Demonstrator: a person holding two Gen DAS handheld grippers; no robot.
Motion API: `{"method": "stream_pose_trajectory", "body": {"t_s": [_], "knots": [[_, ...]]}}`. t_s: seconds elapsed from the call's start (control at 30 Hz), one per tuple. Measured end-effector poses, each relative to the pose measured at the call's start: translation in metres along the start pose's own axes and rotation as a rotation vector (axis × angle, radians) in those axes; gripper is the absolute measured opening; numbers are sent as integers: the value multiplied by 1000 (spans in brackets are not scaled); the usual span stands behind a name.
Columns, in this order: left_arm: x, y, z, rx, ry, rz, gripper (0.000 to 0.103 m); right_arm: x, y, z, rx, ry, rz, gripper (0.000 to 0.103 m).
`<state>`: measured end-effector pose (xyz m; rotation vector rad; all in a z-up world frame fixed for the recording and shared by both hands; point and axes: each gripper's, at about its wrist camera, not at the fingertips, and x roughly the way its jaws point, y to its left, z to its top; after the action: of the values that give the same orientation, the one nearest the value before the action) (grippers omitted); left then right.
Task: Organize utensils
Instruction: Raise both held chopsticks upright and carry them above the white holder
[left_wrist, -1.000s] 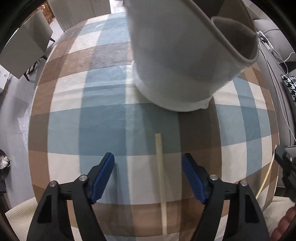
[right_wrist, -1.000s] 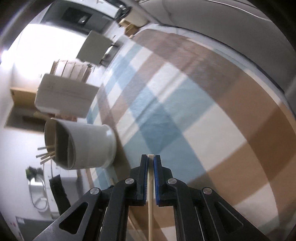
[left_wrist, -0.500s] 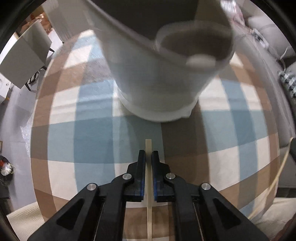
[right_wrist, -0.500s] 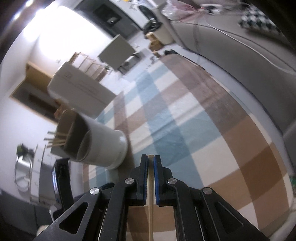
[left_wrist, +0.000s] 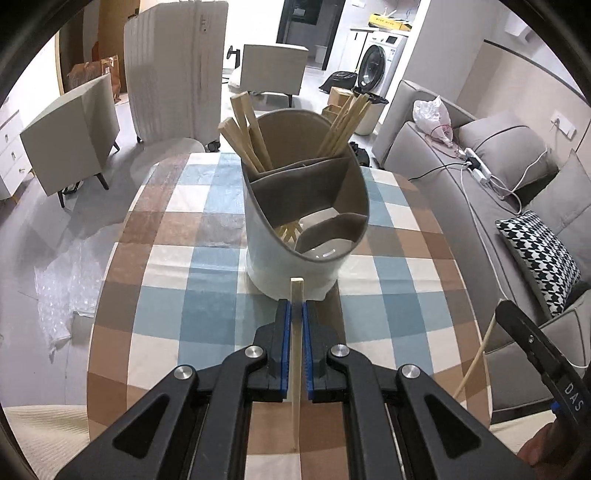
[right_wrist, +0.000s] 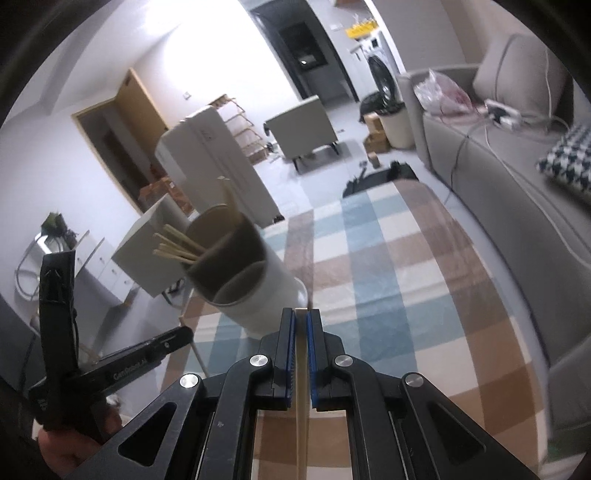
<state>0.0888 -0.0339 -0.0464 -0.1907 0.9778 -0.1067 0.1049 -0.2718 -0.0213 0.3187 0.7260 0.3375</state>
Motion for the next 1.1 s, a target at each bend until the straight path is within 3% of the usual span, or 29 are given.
{"method": "stream_pose_trajectory", "body": {"t_s": [0.33, 0.7, 1.1], "knots": [[-33, -13, -7, 86, 3, 7, 2, -6, 14, -6, -39, -5, -22, 5], [-72, -19, 1, 118, -23, -30, 1, -33, 26, 3, -55, -90, -14, 5], [-121, -13, 54, 87, -150, -92, 1, -53, 52, 51, -99, -206, 28, 5]]}}
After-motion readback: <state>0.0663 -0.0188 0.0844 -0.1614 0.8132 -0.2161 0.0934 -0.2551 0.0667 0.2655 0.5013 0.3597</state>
